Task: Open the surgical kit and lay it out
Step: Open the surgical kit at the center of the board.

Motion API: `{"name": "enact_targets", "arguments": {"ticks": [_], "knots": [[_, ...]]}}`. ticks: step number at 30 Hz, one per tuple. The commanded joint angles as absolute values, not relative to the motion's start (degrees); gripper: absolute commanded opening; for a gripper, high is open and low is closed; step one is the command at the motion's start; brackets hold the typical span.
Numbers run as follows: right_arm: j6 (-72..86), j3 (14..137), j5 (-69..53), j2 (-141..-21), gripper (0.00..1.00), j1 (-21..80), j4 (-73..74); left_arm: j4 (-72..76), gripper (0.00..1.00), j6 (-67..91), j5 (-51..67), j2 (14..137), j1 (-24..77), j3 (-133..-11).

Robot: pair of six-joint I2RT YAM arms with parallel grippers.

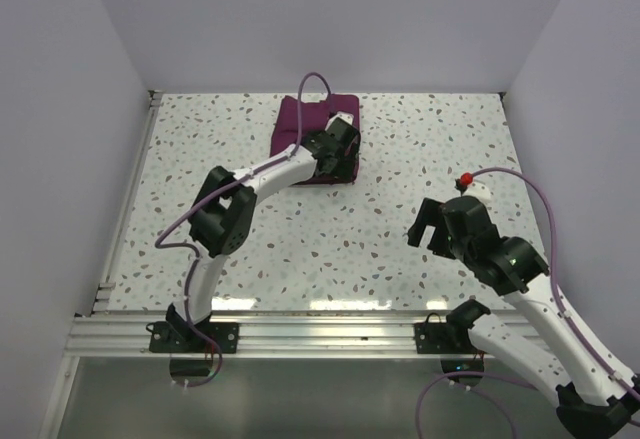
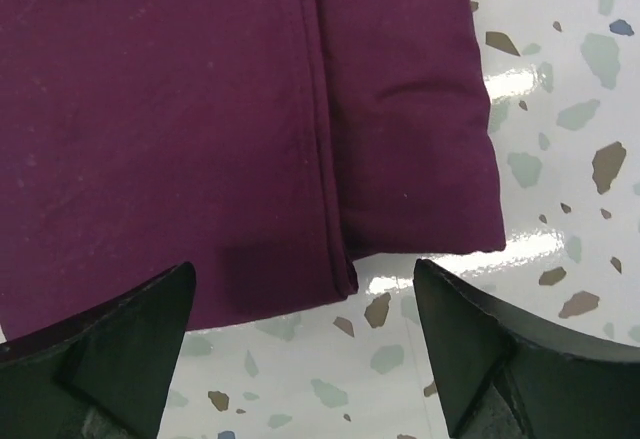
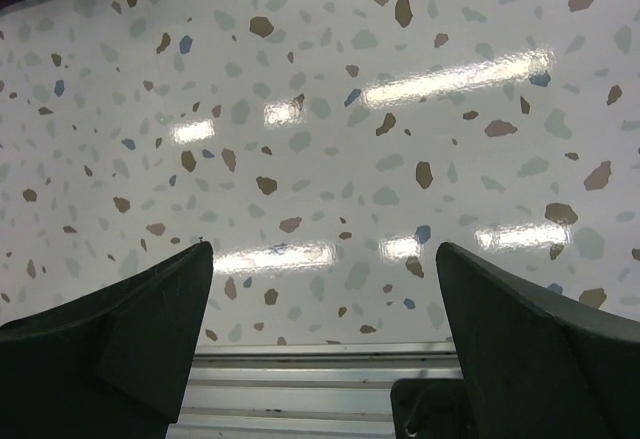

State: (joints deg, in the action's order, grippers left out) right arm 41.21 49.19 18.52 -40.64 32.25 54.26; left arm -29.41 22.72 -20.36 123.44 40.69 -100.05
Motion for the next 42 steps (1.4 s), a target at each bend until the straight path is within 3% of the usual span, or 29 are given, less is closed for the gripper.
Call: {"name": "enact_targets", "arguments": {"ticks": [1,4,5,9,18,21,25,33,42], "knots": [[42.0,49.2,18.0,-40.8,0.98,32.3,55.5,-31.5,0.93,22.0,-24.6,124.5,40.8,-105.2],[42.0,48.3,17.3,-41.4,0.97,32.3,54.6,-31.7,0.80,21.8,-23.6,126.3,40.8,-106.8],[42.1,48.2,17.2,-41.4,0.97,32.3,54.5,-32.0,0.70,21.8,-23.5,126.6,40.8,-107.6],[41.8,48.0,17.5,-42.1,0.97,32.3,54.1,-32.5,0.50,21.6,-23.4,127.9,40.8,-108.0],[42.1,47.5,18.0,-42.1,0.97,32.3,53.8,-34.0,0.45,20.8,-23.6,130.4,40.5,-109.3],[42.6,47.3,18.0,-42.1,0.97,32.3,53.8,-33.9,0.38,20.7,-23.6,130.6,40.4,-109.6],[43.4,46.6,17.9,-42.1,0.97,32.3,53.4,-35.3,0.00,20.9,-21.5,128.7,39.4,-111.6],[40.7,51.1,18.5,-48.8,0.97,32.3,48.9,-38.1,0.00,22.8,-19.0,117.5,33.3,-114.5],[34.4,75.0,12.5,-81.6,0.95,32.3,43.6,-32.0,0.00,25.4,-8.8,100.5,15.5,-89.8]]}}
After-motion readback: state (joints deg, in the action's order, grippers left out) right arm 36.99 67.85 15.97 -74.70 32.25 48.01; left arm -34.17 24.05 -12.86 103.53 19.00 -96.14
